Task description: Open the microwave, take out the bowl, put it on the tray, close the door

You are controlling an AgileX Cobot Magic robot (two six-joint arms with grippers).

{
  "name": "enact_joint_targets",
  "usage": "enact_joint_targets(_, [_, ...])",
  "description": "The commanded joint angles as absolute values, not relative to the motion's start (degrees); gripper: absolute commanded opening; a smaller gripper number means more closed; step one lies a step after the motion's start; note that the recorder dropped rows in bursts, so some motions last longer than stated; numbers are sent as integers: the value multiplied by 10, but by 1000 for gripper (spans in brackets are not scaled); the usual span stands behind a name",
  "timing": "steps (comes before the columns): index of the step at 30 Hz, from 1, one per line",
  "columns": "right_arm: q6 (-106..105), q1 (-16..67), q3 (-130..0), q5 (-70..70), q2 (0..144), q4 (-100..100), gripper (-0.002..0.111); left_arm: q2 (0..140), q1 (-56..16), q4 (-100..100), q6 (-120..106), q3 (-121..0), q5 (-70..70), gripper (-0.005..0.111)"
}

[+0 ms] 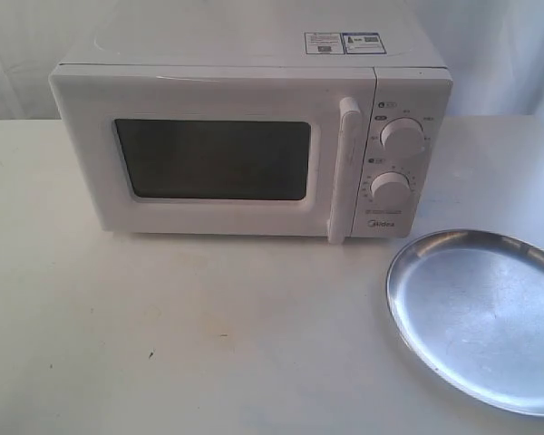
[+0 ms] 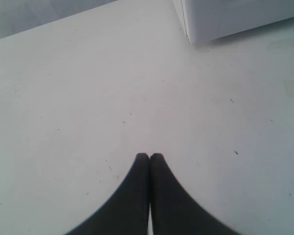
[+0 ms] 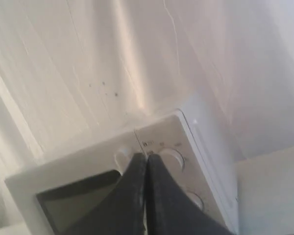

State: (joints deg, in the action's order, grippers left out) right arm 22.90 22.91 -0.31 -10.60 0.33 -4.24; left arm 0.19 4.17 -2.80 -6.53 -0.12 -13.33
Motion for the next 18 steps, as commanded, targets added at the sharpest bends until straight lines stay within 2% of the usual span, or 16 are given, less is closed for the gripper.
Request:
enact_joint_targets(1, [257, 229, 0, -232, 0, 0, 0, 0, 39, -26, -62, 0, -133, 0])
enact_joint_targets(5, [253, 229, -24, -321, 0, 55, 0, 0, 39, -26, -62, 0, -133, 0])
enact_joint_targets(9, [252, 229, -86, -335, 36, 139, 0, 0, 39, -26, -62, 0, -133, 0])
enact_joint_targets(14, [339, 229, -124, -412, 179, 285, 0, 0, 39, -26, -62, 0, -133, 0])
enact_joint_targets(18, [378, 229, -145, -503, 350, 460, 0, 0, 39, -26, -62, 0, -133, 0])
